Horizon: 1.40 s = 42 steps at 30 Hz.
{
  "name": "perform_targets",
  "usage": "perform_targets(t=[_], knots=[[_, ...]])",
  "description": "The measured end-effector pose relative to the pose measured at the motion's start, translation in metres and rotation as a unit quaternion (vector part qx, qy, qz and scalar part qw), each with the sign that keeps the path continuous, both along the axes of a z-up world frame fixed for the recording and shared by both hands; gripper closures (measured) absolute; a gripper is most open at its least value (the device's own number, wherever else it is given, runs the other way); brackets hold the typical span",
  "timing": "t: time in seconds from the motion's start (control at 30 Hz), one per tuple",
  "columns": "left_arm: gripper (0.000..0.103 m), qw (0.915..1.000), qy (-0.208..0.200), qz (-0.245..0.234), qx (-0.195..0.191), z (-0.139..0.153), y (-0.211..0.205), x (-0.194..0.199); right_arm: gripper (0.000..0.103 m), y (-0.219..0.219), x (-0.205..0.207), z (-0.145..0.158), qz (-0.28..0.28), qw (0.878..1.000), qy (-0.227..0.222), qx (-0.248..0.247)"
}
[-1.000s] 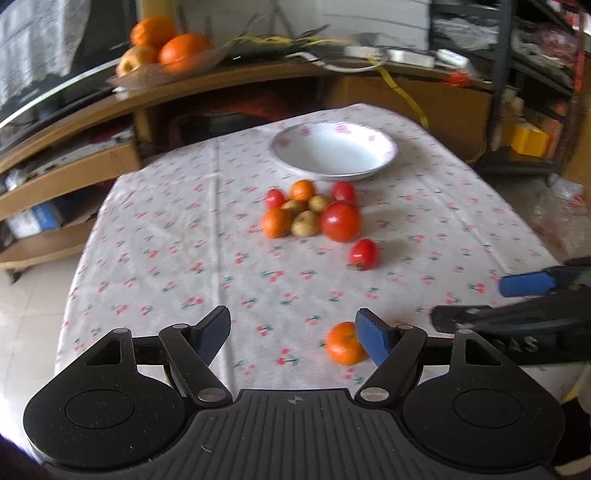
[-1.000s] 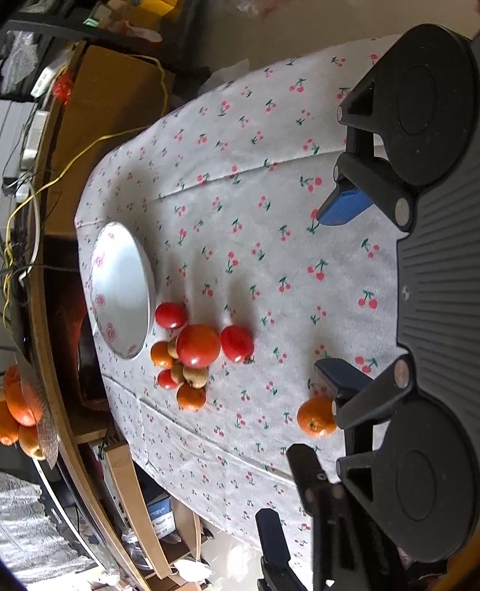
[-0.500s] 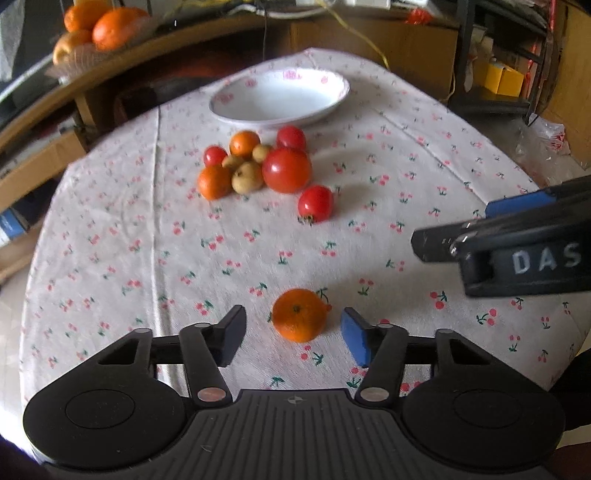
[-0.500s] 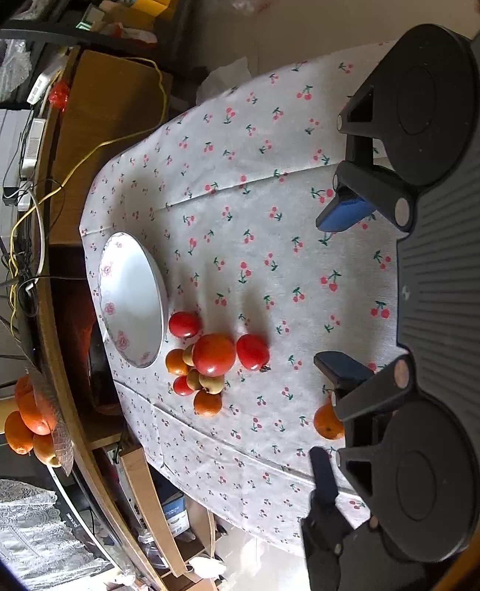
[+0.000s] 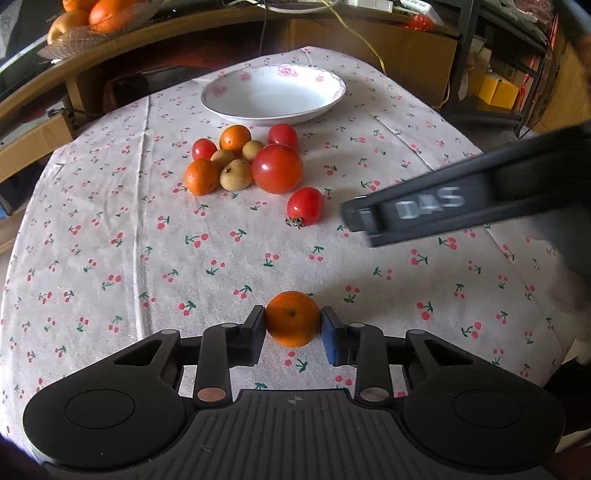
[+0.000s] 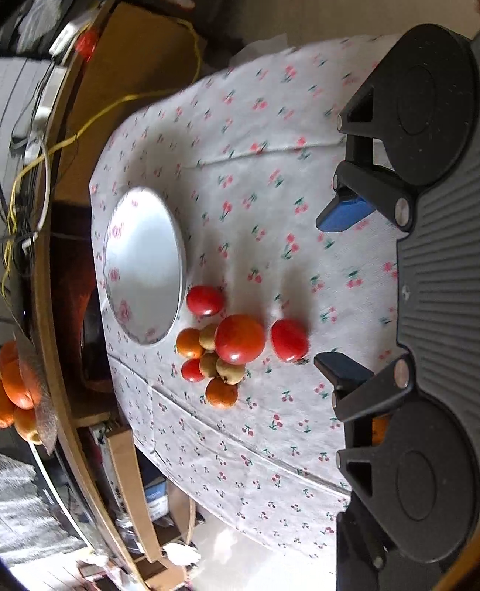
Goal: Organize fruits
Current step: 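Close the left tool on the tangerine while the right tool approaches the cherry tomato, then grasp the red cherry tomato with the right tool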
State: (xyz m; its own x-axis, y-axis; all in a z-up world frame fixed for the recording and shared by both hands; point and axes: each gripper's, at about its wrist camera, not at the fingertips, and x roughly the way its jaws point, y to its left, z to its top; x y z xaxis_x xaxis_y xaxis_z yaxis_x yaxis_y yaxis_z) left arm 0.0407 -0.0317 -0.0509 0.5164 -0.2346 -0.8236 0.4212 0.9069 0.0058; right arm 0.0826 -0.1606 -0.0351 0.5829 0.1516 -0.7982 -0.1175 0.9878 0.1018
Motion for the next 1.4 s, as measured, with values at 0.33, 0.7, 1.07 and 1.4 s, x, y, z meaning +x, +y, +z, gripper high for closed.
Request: perform_targets(t=[0.33,0.7,1.07,1.4], knots=[[0.063,0.9998,-0.015,0.004,0.008,0.000,-0.001,0.004,0.030,0.026,0.040,-0.024,0.028,0.999,0.029,0.009],[0.058,0.9998,-0.008,0.016,0.011,-0.006,0.001,0.014,0.075,0.029,0.037,-0.023,0.038,0.998,0.012,-0.043],[0.064,0.9998,0.007,0.019,0.005,-0.002,0.000,0.015,0.076,0.009,0.023,-0.015,0.034,0.999,0.016,-0.013],[0.064,0.9982,-0.031,0.052,-0.007,0.044,-0.001,0.029,0.076,-0.006,0.012,0.025,0.014,0.999,-0.033,-0.002]])
